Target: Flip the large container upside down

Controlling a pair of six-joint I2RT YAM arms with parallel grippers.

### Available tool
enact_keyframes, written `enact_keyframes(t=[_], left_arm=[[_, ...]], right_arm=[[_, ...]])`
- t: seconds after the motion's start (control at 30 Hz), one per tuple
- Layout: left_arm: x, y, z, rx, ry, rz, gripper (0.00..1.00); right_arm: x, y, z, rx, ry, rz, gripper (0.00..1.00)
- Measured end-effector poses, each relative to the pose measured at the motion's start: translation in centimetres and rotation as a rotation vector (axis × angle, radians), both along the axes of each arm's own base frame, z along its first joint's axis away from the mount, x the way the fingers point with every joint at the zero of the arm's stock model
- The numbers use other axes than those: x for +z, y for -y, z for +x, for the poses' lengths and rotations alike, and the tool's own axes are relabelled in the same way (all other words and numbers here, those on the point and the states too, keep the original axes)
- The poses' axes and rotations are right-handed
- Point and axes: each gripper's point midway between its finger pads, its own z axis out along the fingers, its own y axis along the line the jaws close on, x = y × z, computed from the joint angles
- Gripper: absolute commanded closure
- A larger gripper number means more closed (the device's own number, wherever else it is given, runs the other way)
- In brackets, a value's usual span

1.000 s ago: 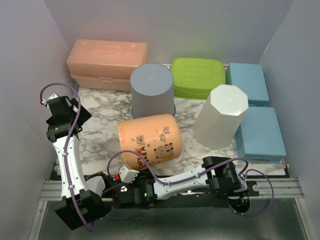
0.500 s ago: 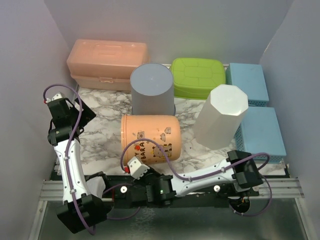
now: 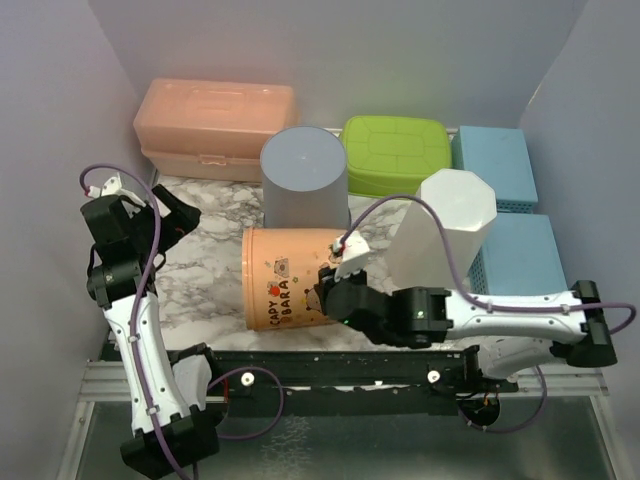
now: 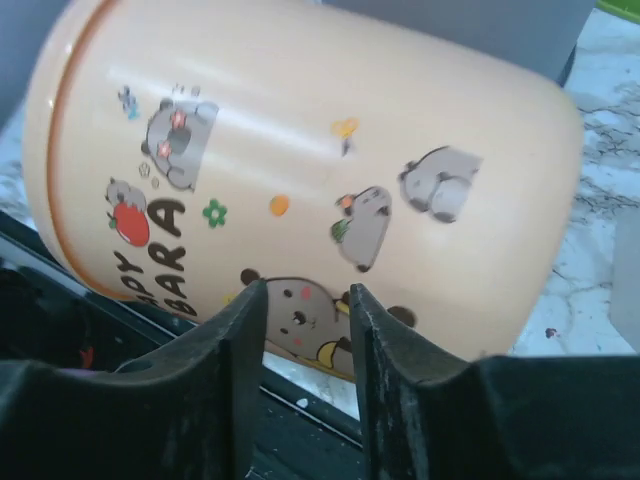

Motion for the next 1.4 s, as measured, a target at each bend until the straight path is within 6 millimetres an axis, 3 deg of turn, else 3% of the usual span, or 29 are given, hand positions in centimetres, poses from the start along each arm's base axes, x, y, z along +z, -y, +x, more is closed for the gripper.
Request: enact_keyframes(t=[0.17, 0.33, 0.47, 0.6, 0.67, 0.8, 0.93, 1.13, 1.4], left_arm=[[2.9, 0.5, -0.8, -0.007, 0.051, 0.022, 0.06], [2.8, 0.6, -1.2, -0.01, 0.02, 0.026, 0.08], [1.3, 2.0, -0.4, -0.065, -0.046, 0.047, 0.08], [-0.7, 6.3, 0.2, -0.178, -0.13, 0.119, 0.1], [-0.4, 7.6, -0.2, -0.207, -0.134, 0.148, 0.16], [2.6, 7.2, -0.3, -0.167, -0.055, 0.16, 0.25], [3.0, 6.7, -1.3, -0.15, -0.045, 0.168, 0.31], [1.5, 7.3, -3.1, -0.198, -0.085, 0.154, 0.33], [-1.1, 9.1, -5.1, -0.323, -0.149, 0.116, 0.48]], right_arm=[[3.7, 2.8, 3.2, -0.03, -0.043, 0.229, 0.46], [5.9, 4.8, 6.1, -0.083, -0.048, 0.329, 0.38], [4.4, 5.5, 8.0, -0.111, -0.092, 0.304, 0.33], [3.1, 6.1, 9.3, -0.129, -0.137, 0.285, 0.27], [3.0, 6.1, 9.5, -0.12, -0.153, 0.292, 0.25], [2.8, 6.2, 9.8, -0.098, -0.198, 0.317, 0.23], [1.7, 6.7, 10.8, -0.094, -0.249, 0.35, 0.23], [0.0, 6.4, 10.7, -0.081, -0.322, 0.356, 0.23], [-1.9, 5.8, 10.0, -0.064, -0.387, 0.393, 0.25]])
